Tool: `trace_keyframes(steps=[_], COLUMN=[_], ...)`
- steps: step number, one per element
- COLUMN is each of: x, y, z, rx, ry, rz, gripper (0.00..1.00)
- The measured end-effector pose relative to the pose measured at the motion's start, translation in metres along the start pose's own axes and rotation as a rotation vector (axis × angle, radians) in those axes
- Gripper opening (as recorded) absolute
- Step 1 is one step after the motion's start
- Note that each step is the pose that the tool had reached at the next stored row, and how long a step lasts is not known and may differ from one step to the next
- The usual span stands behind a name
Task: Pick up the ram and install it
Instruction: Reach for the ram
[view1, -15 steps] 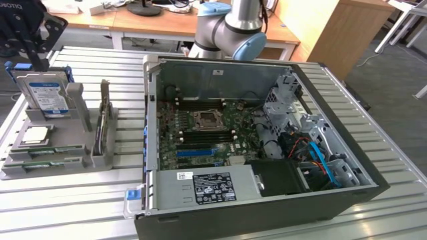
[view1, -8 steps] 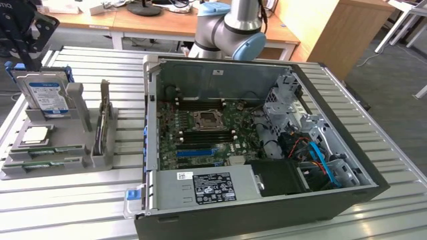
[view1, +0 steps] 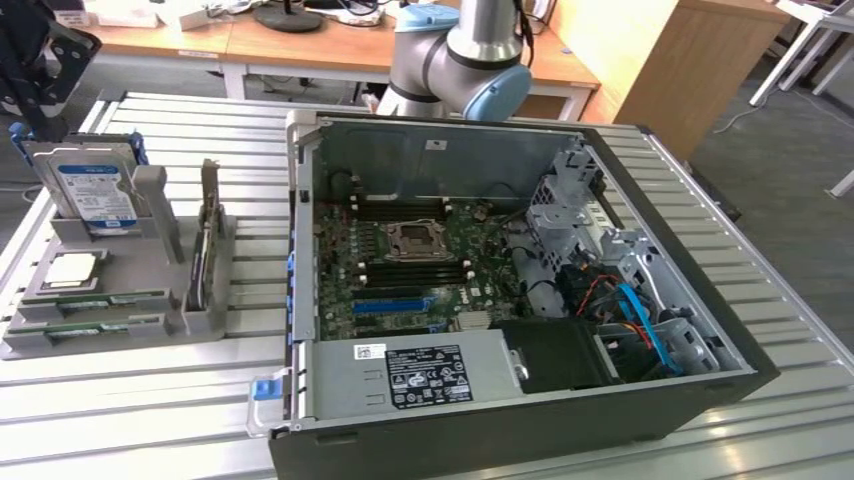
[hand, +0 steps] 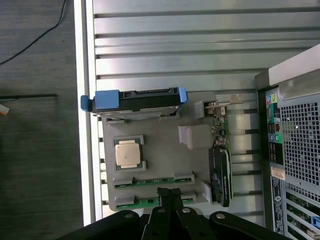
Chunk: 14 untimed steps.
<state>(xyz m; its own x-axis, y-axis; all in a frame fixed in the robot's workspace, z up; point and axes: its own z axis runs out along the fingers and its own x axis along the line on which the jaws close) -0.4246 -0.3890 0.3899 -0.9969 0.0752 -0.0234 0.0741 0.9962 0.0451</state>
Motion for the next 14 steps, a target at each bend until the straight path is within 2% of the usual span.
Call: trace_keyframes(steps=[7, 14], x=[0.0002, -0.0003], y=[-0.0008, -0.0099], z=[-0.0001, -0.0005], rx=[0.0, 0.0], ry=[0.0002, 0.0], rz=[0.0, 0.0], gripper=[0.11, 0.11])
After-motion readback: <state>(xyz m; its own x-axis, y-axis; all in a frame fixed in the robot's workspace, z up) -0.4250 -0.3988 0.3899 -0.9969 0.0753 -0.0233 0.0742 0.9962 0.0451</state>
